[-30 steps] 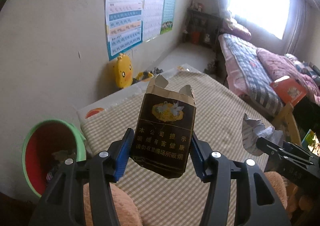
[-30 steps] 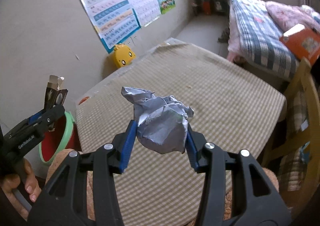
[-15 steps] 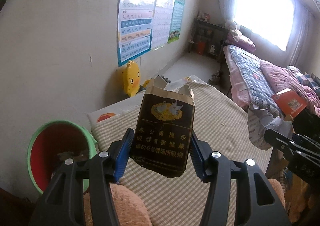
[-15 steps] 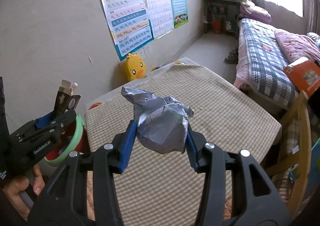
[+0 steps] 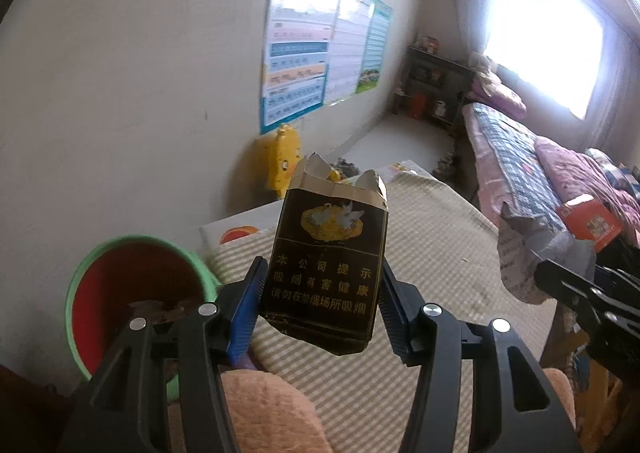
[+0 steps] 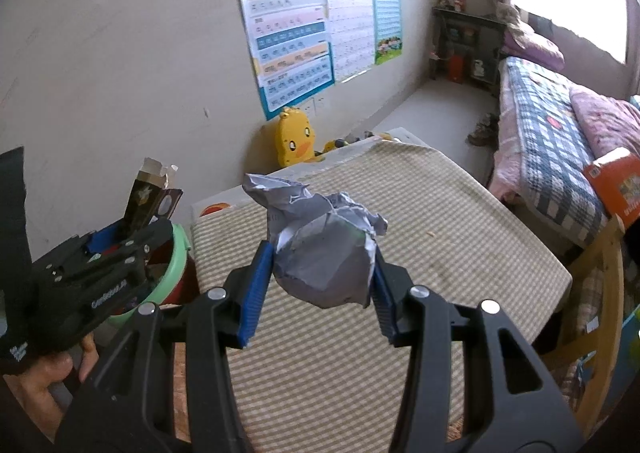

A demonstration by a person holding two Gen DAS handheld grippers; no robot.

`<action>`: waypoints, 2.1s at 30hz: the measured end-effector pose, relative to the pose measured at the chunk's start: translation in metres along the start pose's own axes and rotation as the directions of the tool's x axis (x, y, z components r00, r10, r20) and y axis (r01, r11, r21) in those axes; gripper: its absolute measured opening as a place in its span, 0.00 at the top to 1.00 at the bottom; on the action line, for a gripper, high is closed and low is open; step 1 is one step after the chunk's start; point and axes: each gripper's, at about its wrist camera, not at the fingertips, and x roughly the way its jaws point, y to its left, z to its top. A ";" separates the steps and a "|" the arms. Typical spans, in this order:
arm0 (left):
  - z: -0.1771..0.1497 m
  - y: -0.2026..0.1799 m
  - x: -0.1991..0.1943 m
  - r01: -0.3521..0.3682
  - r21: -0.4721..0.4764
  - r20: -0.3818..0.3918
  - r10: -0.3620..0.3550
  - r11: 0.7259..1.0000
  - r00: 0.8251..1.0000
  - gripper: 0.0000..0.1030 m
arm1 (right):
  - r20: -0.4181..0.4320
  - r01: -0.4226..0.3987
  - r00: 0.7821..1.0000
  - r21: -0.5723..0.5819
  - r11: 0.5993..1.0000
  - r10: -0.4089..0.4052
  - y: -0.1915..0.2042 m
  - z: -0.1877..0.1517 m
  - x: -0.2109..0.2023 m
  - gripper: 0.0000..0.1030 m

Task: Collect trash
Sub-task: 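Carry the foil ball and cigarette pack over the bucket, then open the left gripper over the bucket, then open the right gripper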

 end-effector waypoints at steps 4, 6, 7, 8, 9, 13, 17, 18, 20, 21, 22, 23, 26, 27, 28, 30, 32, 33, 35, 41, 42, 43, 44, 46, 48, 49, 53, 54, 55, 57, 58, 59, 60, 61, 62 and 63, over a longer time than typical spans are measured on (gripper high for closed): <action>-0.002 0.021 0.002 -0.036 -0.040 -0.008 0.036 0.999 0.999 0.51 | -0.020 -0.025 1.000 -0.026 0.999 0.024 0.018 0.001 0.008 0.56; -0.004 0.034 0.004 -0.057 -0.060 -0.015 0.056 0.997 0.998 0.51 | -0.028 -0.037 0.999 -0.041 0.999 0.035 0.027 0.001 0.012 0.56; -0.005 0.042 0.004 -0.070 -0.070 -0.019 0.068 0.995 0.997 0.52 | -0.033 -0.044 0.999 -0.050 0.998 0.043 0.032 0.002 0.014 0.56; -0.006 0.046 0.004 -0.076 -0.077 -0.022 0.075 0.994 0.997 0.55 | -0.038 -0.051 0.998 -0.058 0.997 0.049 0.036 0.002 0.016 0.56; -0.008 0.052 0.004 -0.087 -0.086 -0.025 0.085 0.993 0.996 0.55 | -0.044 -0.062 0.997 -0.068 0.996 0.059 0.043 0.002 0.019 0.56; -0.013 0.073 0.005 -0.118 -0.115 -0.038 0.114 0.986 0.993 0.58 | -0.061 -0.098 0.994 -0.099 0.990 0.092 0.063 0.004 0.030 0.56; -0.018 0.098 0.009 -0.154 -0.158 -0.064 0.145 0.975 0.987 0.62 | -0.081 -0.135 0.989 -0.119 0.984 0.125 0.083 0.008 0.041 0.56; -0.018 0.105 0.008 -0.161 -0.173 -0.066 0.152 0.972 0.986 0.63 | -0.085 -0.139 0.988 -0.117 0.983 0.129 0.085 0.008 0.045 0.56; -0.018 0.119 0.009 -0.164 -0.197 -0.072 0.152 0.967 0.986 0.63 | -0.098 -0.137 0.987 -0.112 0.984 0.126 0.085 0.007 0.050 0.56; -0.017 0.121 0.012 -0.156 -0.197 -0.078 0.143 0.968 0.987 0.61 | -0.108 -0.135 0.986 -0.104 0.985 0.124 0.084 0.006 0.054 0.56; -0.016 0.123 0.016 -0.141 -0.191 -0.089 0.126 0.971 0.988 0.54 | -0.119 -0.136 0.985 -0.094 0.986 0.124 0.082 0.005 0.057 0.56; -0.015 0.124 0.025 -0.127 -0.180 -0.108 0.108 0.976 0.988 0.49 | -0.130 -0.139 0.983 -0.082 0.987 0.128 0.081 0.003 0.060 0.56; -0.017 0.115 0.057 -0.071 -0.125 -0.175 0.049 0.990 0.983 0.48 | -0.153 -0.137 0.980 -0.063 0.989 0.126 0.078 -0.001 0.064 0.56; -0.019 0.111 0.069 -0.059 -0.104 -0.208 0.036 0.993 0.977 0.48 | -0.154 -0.130 0.981 -0.066 0.989 0.119 0.078 -0.002 0.063 0.56; -0.021 0.106 0.082 -0.049 -0.080 -0.242 0.028 0.996 0.970 0.48 | -0.154 -0.127 0.981 -0.067 0.990 0.115 0.077 -0.002 0.063 0.56; -0.023 0.098 0.099 -0.013 -0.053 -0.290 -0.003 0.999 0.957 0.48 | -0.155 -0.115 0.982 -0.061 0.991 0.104 0.073 -0.003 0.062 0.56; -0.024 0.088 0.109 0.027 -0.025 -0.312 -0.033 0.999 0.949 0.48 | -0.157 -0.107 0.983 -0.049 0.993 0.098 0.069 -0.003 0.063 0.56; -0.024 0.082 0.114 0.033 0.001 -0.317 -0.031 0.999 0.948 0.48 | -0.159 -0.106 0.983 -0.047 0.993 0.097 0.067 -0.003 0.064 0.56; -0.024 0.072 0.125 0.031 0.055 -0.338 -0.011 0.998 0.941 0.49 | -0.161 -0.102 0.982 -0.041 0.994 0.094 0.065 -0.004 0.066 0.56; -0.031 0.069 0.159 0.040 0.042 -0.430 -0.018 0.998 0.903 0.80 | -0.157 -0.101 0.983 -0.047 0.994 0.093 0.065 -0.003 0.064 0.56; -0.031 0.073 0.156 0.046 0.019 -0.417 -0.034 0.999 0.908 0.80 | -0.155 -0.102 0.983 -0.054 0.993 0.093 0.067 -0.002 0.064 0.56; -0.031 0.077 0.152 0.049 -0.002 -0.398 -0.046 0.999 0.916 0.81 | -0.154 -0.103 0.984 -0.059 0.993 0.093 0.068 -0.001 0.064 0.56; -0.028 0.082 0.142 0.050 -0.033 -0.363 -0.059 0.998 0.930 0.81 | -0.153 -0.106 0.984 -0.065 0.992 0.095 0.070 0.000 0.064 0.56; -0.022 0.095 0.117 0.042 -0.086 -0.291 -0.065 0.995 0.955 0.81 | -0.159 -0.122 0.981 -0.078 0.989 0.109 0.078 0.002 0.067 0.56; -0.018 0.113 0.093 -0.006 -0.124 -0.232 -0.024 0.992 0.972 0.81 | -0.163 -0.150 0.978 -0.097 0.984 0.133 0.090 0.004 0.071 0.56; -0.017 0.119 0.087 -0.027 -0.133 -0.219 -0.003 0.991 0.976 0.81 | -0.165 -0.162 0.976 -0.105 0.981 0.143 0.096 0.004 0.072 0.56; -0.021 0.162 0.057 -0.187 -0.173 -0.183 0.155 0.967 0.971 0.81 | -0.189 -0.252 0.956 -0.142 0.957 0.223 0.132 0.009 0.089 0.56; -0.024 0.175 0.053 -0.221 -0.190 -0.189 0.185 0.957 0.964 0.81 | -0.197 -0.279 0.948 -0.147 0.949 0.248 0.143 0.011 0.095 0.56; -0.026 0.184 0.050 -0.243 -0.204 -0.195 0.204 0.948 0.959 0.80 | -0.204 -0.301 0.942 -0.151 0.942 0.268 0.152 0.013 0.099 0.56; -0.029 0.197 0.044 -0.286 -0.221 -0.204 0.243 0.932 0.948 0.78 | -0.220 -0.355 0.923 -0.170 0.919 0.315 0.175 0.016 0.109 0.56; -0.030 0.201 0.042 -0.302 -0.226 -0.204 0.258 0.926 0.944 0.66 | -0.232 -0.378 0.914 -0.184 0.907 0.334 0.186 0.016 0.114 0.55; -0.031 0.207 0.038 -0.320 -0.234 -0.199 0.277 0.918 0.940 0.44 | -0.238 -0.392 0.908 -0.195 0.899 0.344 0.193 0.016 0.117 0.55; -0.031 0.210 0.034 -0.333 -0.242 -0.187 0.293 0.911 0.938 0.34 | -0.249 -0.402 0.903 -0.208 0.892 0.349 0.202 0.017 0.122 0.51; -0.031 0.212 0.028 -0.344 -0.255 -0.161 0.311 0.904 0.937 0.28 | -0.254 -0.402 0.903 -0.220 0.889 0.346 0.210 0.017 0.127 0.43; -0.030 0.213 0.024 -0.342 -0.263 -0.148 0.313 0.902 0.938 0.28 | -0.252 -0.400 0.904 -0.222 0.889 0.344 0.213 0.018 0.130 0.39; -0.029 0.212 0.022 -0.340 -0.265 -0.143 0.312 0.902 0.939 0.28 | -0.251 -0.396 0.906 -0.218 0.892 0.341 0.215 0.019 0.132 0.38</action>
